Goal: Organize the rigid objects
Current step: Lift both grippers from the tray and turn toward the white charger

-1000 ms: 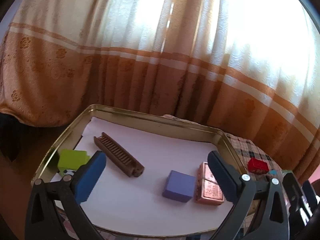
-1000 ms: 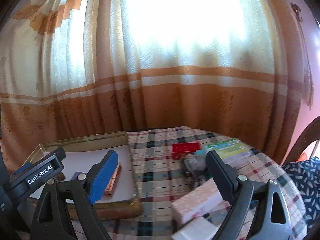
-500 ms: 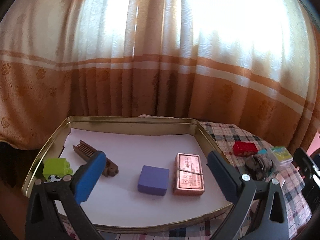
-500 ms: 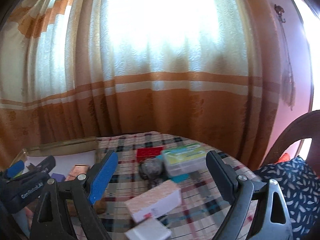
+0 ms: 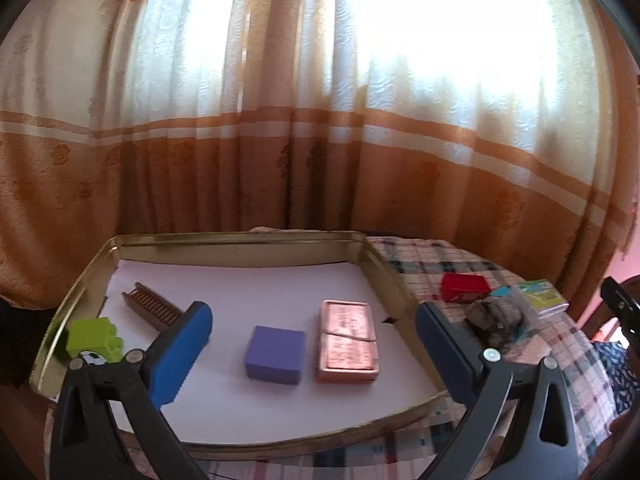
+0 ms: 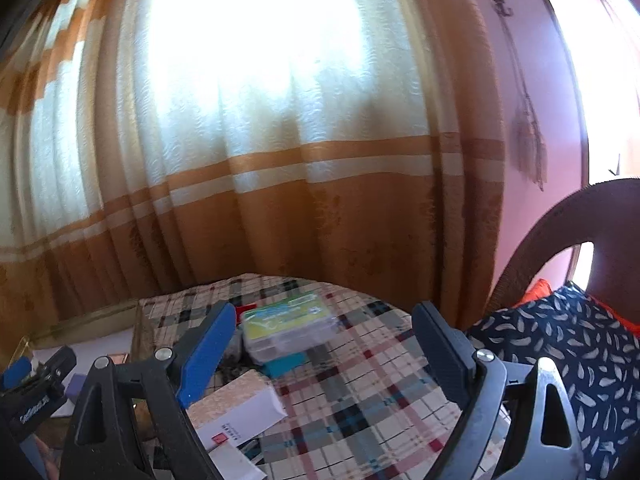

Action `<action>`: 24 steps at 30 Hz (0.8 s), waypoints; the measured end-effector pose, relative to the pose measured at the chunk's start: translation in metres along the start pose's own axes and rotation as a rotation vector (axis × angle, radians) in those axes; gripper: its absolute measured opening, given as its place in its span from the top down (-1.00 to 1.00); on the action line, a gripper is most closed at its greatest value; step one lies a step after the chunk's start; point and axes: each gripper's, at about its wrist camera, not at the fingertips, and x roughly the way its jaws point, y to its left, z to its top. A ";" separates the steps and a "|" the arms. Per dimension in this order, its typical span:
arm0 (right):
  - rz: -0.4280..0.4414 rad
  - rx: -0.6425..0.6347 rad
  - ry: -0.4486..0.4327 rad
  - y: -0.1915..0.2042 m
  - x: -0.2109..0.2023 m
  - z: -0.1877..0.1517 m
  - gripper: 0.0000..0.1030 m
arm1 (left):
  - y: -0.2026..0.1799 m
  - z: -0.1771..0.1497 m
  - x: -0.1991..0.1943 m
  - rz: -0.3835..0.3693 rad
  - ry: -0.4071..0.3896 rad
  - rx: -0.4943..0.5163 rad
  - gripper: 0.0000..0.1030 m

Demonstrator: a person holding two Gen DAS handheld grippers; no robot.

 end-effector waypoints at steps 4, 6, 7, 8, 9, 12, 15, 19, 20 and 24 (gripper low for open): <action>-0.018 0.029 0.011 -0.005 0.002 0.000 -0.78 | -0.010 0.001 -0.005 -0.218 0.020 0.008 -0.99; -0.026 0.037 0.014 -0.007 0.003 -0.001 -0.78 | -0.018 0.000 -0.004 -0.345 0.058 0.017 -0.99; -0.030 0.042 0.015 -0.008 0.003 -0.001 -0.78 | -0.023 -0.001 -0.005 -0.404 0.075 0.028 -0.99; -0.032 0.047 0.017 -0.009 0.004 -0.001 -0.78 | -0.028 -0.002 -0.006 -0.446 0.086 0.043 -0.99; -0.032 0.052 0.020 -0.011 0.005 -0.001 -0.78 | -0.034 -0.003 -0.007 -0.487 0.099 0.062 -0.99; -0.033 0.071 0.034 -0.015 0.007 -0.001 -0.78 | -0.056 -0.009 -0.013 -0.590 0.138 0.152 -0.99; -0.034 0.091 0.038 -0.019 0.008 -0.001 -0.78 | -0.079 -0.017 -0.021 -0.624 0.154 0.267 -0.99; -0.039 0.123 0.040 -0.025 0.008 -0.002 -0.78 | -0.103 -0.028 -0.023 -0.651 0.197 0.394 -0.97; -0.040 0.130 0.041 -0.026 0.008 -0.002 -0.78 | -0.104 -0.028 -0.024 -0.659 0.204 0.400 -0.96; -0.057 0.161 0.033 -0.033 0.006 -0.001 -0.78 | -0.104 -0.029 -0.014 -0.674 0.271 0.372 -0.96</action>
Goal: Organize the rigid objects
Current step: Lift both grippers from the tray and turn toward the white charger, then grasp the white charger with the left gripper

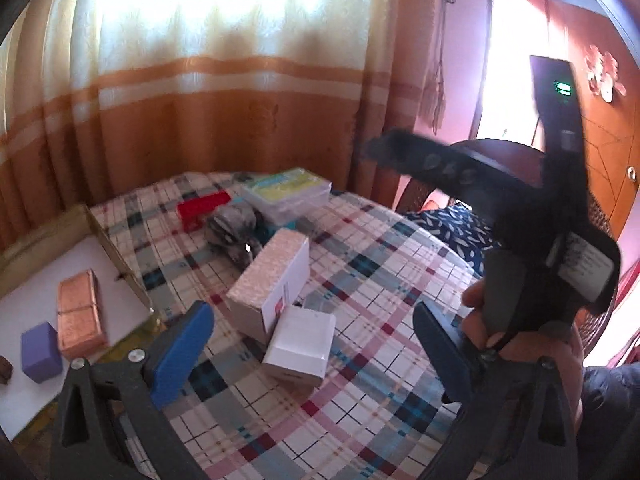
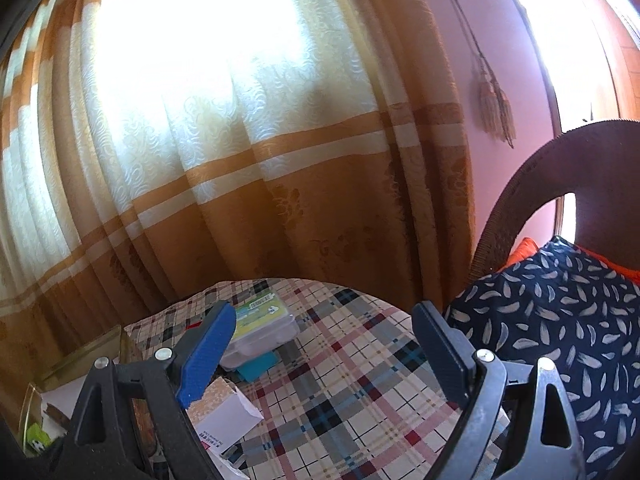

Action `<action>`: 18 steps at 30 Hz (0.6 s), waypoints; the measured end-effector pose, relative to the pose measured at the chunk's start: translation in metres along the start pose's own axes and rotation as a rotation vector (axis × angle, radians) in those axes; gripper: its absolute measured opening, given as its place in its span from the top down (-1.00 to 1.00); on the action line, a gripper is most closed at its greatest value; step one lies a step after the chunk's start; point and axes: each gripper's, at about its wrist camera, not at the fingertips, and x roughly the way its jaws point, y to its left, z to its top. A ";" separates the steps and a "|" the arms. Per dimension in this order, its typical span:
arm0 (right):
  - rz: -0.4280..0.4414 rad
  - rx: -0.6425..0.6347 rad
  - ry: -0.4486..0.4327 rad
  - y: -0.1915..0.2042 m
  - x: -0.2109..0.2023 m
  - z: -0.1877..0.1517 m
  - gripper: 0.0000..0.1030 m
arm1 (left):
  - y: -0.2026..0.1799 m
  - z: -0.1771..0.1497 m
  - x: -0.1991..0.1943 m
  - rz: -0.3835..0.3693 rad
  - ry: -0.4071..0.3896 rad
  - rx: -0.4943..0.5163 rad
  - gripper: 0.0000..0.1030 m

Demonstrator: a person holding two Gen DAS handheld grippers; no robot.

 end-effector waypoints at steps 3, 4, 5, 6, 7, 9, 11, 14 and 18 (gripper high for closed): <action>-0.008 0.011 0.014 -0.002 0.002 0.000 -0.78 | 0.004 -0.001 0.010 -0.014 0.057 -0.033 -0.76; -0.010 0.014 0.022 -0.003 0.004 0.000 -0.78 | 0.005 -0.001 0.015 -0.021 0.079 -0.044 -0.75; -0.011 0.021 0.031 -0.004 0.006 -0.001 -0.78 | 0.004 -0.003 0.017 -0.018 0.094 -0.047 -0.74; -0.012 0.027 0.037 -0.006 0.007 -0.001 -0.78 | 0.004 -0.003 0.019 -0.021 0.105 -0.048 -0.71; -0.014 0.033 0.042 -0.007 0.008 -0.001 -0.78 | 0.003 -0.003 0.022 -0.031 0.120 -0.047 -0.61; -0.018 0.044 0.049 -0.010 0.009 -0.001 -0.78 | 0.000 -0.005 0.027 -0.031 0.143 -0.040 -0.54; -0.022 0.050 0.056 -0.011 0.011 -0.002 -0.78 | -0.002 -0.005 0.033 -0.034 0.170 -0.037 -0.42; -0.017 0.043 0.060 -0.009 0.011 -0.003 -0.78 | -0.001 -0.006 0.043 -0.032 0.216 -0.052 -0.23; -0.014 0.031 0.068 -0.006 0.012 -0.003 -0.78 | 0.001 -0.006 0.042 -0.034 0.210 -0.065 -0.16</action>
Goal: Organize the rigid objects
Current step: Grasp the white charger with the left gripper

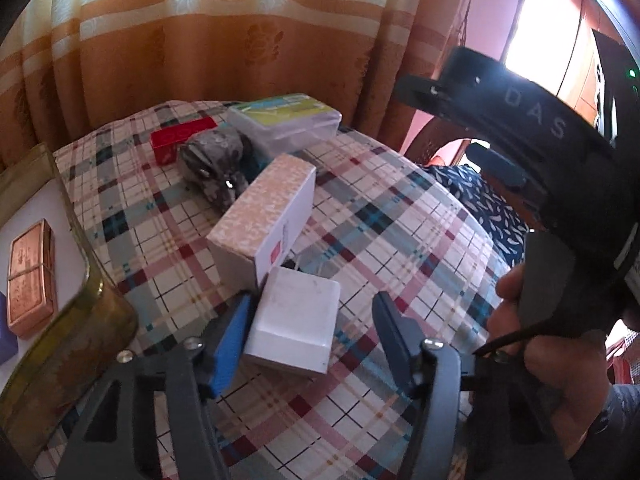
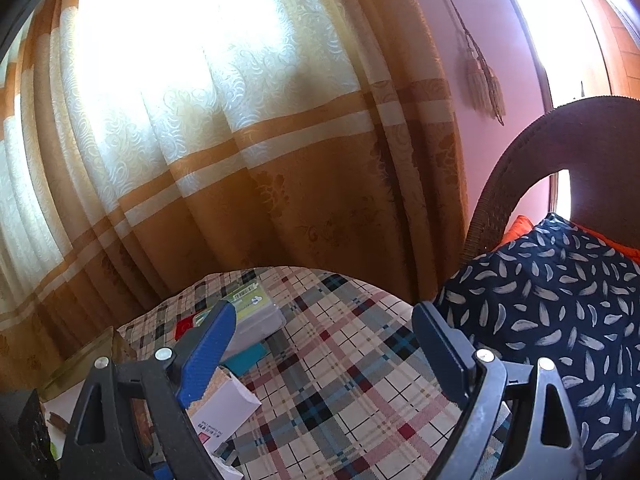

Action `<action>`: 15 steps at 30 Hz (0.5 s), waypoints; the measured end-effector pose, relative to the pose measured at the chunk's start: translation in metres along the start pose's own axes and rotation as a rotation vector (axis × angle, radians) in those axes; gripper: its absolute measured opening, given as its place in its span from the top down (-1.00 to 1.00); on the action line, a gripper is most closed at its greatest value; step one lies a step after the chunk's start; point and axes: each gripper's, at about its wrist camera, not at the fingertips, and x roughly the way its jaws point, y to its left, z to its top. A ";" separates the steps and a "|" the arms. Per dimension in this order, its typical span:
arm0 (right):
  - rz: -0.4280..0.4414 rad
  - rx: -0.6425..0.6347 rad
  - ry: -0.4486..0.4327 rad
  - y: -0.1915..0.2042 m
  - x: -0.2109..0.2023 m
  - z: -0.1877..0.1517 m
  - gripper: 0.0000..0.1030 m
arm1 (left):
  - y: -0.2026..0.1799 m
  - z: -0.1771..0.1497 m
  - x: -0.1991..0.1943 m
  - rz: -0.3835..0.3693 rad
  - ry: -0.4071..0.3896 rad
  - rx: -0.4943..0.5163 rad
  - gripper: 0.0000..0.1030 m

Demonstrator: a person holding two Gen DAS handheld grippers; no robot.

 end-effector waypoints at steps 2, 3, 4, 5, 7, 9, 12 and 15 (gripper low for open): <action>-0.001 -0.002 0.010 0.001 0.002 0.000 -0.78 | 0.001 0.000 0.000 0.002 -0.002 -0.008 0.08; 0.001 0.000 0.015 0.000 0.002 -0.001 -0.78 | 0.003 0.000 -0.001 0.005 -0.003 -0.018 0.19; 0.003 0.000 0.019 0.000 0.003 -0.001 -0.78 | 0.006 0.000 -0.001 -0.002 -0.005 -0.034 0.25; 0.000 -0.003 0.020 0.001 0.003 -0.001 -0.78 | 0.008 0.000 -0.002 -0.013 -0.007 -0.045 0.25; -0.003 -0.011 0.018 0.003 0.002 -0.001 -0.78 | 0.008 -0.001 -0.002 -0.017 -0.009 -0.051 0.25; -0.004 -0.013 0.019 0.003 0.002 -0.002 -0.78 | 0.006 0.000 -0.001 -0.009 -0.007 -0.044 0.25; -0.006 -0.008 0.018 0.003 0.000 -0.002 -0.78 | 0.005 0.001 0.000 -0.007 -0.007 -0.044 0.25; -0.008 -0.004 0.018 0.002 -0.001 -0.003 -0.78 | 0.002 0.001 0.001 0.005 -0.006 -0.034 0.25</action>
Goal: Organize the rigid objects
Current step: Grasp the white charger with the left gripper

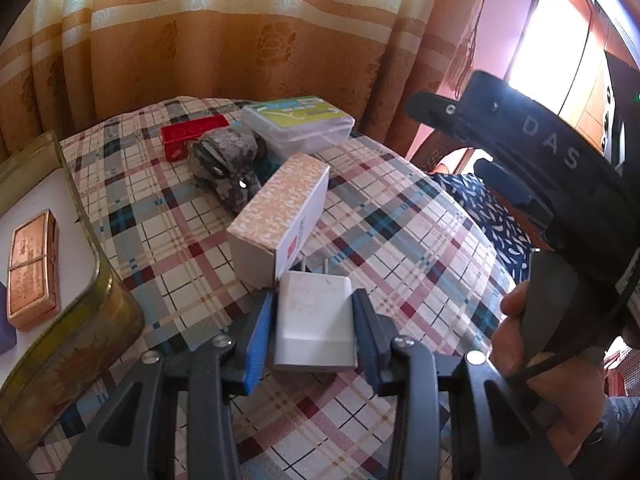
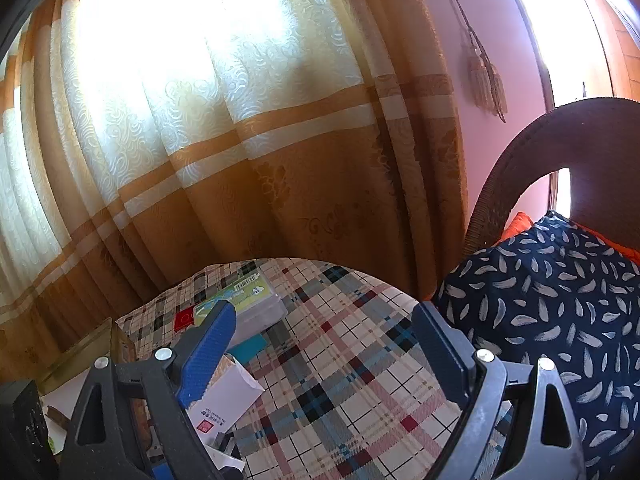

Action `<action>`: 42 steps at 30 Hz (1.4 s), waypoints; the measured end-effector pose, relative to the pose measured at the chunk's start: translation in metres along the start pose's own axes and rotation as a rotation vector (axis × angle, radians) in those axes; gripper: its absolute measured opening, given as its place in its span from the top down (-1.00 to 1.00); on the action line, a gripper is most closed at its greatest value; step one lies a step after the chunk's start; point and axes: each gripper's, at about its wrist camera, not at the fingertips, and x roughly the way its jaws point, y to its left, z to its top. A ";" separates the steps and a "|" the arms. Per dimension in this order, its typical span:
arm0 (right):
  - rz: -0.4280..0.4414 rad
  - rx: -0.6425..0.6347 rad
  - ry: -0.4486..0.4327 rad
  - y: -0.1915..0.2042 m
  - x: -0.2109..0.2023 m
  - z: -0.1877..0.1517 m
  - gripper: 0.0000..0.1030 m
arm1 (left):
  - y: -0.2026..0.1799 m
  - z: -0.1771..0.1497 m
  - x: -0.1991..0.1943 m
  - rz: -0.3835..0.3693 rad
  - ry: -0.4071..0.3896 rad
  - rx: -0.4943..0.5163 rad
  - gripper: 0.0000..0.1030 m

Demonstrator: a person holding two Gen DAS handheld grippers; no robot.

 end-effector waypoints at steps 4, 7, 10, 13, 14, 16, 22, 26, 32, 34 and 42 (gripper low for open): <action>-0.003 0.003 0.005 -0.001 0.000 -0.001 -0.78 | -0.002 0.001 0.001 0.007 0.000 0.004 0.25; -0.003 0.003 0.005 0.000 0.000 -0.001 -0.78 | -0.004 0.001 0.001 0.013 0.000 0.009 0.25; -0.004 0.003 0.007 -0.001 0.000 -0.001 -0.78 | -0.004 0.000 0.001 0.016 -0.001 0.011 0.25; -0.003 0.004 0.007 -0.001 0.000 -0.001 -0.78 | -0.004 0.000 0.000 0.018 -0.004 0.013 0.25; -0.003 0.005 0.007 -0.001 0.000 -0.001 -0.78 | -0.005 0.000 -0.001 0.020 -0.012 0.017 0.26; -0.003 0.005 0.007 -0.001 0.000 -0.001 -0.78 | -0.006 0.000 -0.004 0.025 -0.028 0.025 0.26; -0.004 0.002 0.010 -0.001 0.000 -0.001 -0.78 | -0.006 0.000 -0.012 0.037 -0.068 0.022 0.27; -0.007 -0.001 0.014 0.000 0.001 -0.001 -0.78 | -0.005 0.000 -0.012 0.038 -0.077 0.018 0.27; -0.011 -0.003 0.018 0.001 0.002 -0.001 -0.78 | -0.005 0.000 -0.011 0.040 -0.075 0.016 0.27; -0.011 -0.002 0.018 0.001 0.002 -0.001 -0.78 | -0.005 0.001 -0.011 0.040 -0.072 0.012 0.27; -0.036 0.025 0.076 -0.005 0.002 -0.004 -0.78 | -0.002 0.000 -0.008 0.036 -0.061 -0.007 0.27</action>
